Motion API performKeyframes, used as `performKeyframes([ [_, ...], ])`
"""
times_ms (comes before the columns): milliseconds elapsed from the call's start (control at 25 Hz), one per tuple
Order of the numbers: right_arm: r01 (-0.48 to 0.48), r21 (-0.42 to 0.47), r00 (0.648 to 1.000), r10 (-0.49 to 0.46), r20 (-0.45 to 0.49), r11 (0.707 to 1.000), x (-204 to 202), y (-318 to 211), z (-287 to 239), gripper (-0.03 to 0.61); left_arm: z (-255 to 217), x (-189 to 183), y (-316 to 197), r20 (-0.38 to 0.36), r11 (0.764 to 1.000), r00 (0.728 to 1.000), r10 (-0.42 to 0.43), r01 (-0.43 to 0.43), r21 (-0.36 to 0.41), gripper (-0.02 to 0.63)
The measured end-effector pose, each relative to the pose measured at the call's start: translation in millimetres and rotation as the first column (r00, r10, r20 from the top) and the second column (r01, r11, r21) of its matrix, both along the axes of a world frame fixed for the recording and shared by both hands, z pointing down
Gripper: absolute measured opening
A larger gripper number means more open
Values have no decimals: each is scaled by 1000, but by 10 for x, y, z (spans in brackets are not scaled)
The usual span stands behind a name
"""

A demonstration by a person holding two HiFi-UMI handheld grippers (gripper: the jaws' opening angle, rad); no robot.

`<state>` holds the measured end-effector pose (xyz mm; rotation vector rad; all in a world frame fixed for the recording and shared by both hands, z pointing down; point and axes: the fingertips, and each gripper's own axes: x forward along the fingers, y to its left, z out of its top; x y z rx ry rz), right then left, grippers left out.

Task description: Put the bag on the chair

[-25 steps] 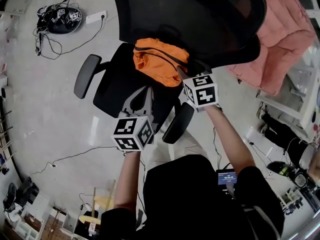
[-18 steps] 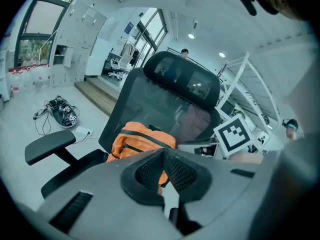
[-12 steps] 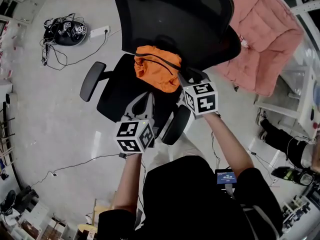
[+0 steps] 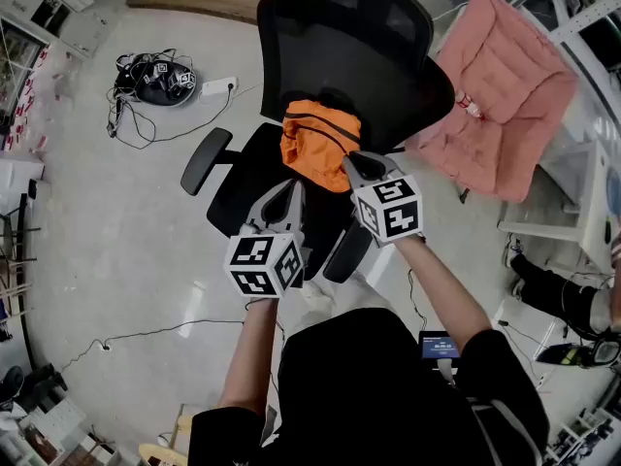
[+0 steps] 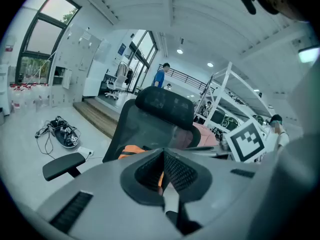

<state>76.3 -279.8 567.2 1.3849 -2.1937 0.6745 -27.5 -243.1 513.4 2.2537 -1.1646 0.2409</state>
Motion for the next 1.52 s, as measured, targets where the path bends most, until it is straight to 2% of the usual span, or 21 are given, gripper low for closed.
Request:
performKeyframes([
  [280, -5, 97, 1000, 2, 30, 995, -155, 330, -608, 11, -450, -149, 307, -11, 997, 1000, -6, 7, 80, 9],
  [600, -11, 228, 999, 0, 48, 974, -276, 587, -1269, 3, -950, -278, 613, -12, 982, 1000, 0, 3, 191, 9],
  [800, -10, 262, 998, -7, 62, 965, -356, 843, -1585, 3, -1259, -365, 872, -17, 972, 1000, -25, 29, 233, 9],
  [960, -14, 339, 995, -20, 98, 941, -474, 844, -1870, 3, -1471, -507, 907, 0, 951, 999, -44, 42, 305, 9],
  [1240, 19, 445, 993, -69, 96, 895, -680, 1093, -2410, 3, -1928, -623, 1145, 18, 917, 999, -43, 32, 399, 9],
  [1520, 2, 490, 989, -73, 127, 872, -818, 1235, -2728, 3, -2257, -772, 1301, 10, 883, 998, -66, 54, 467, 9],
])
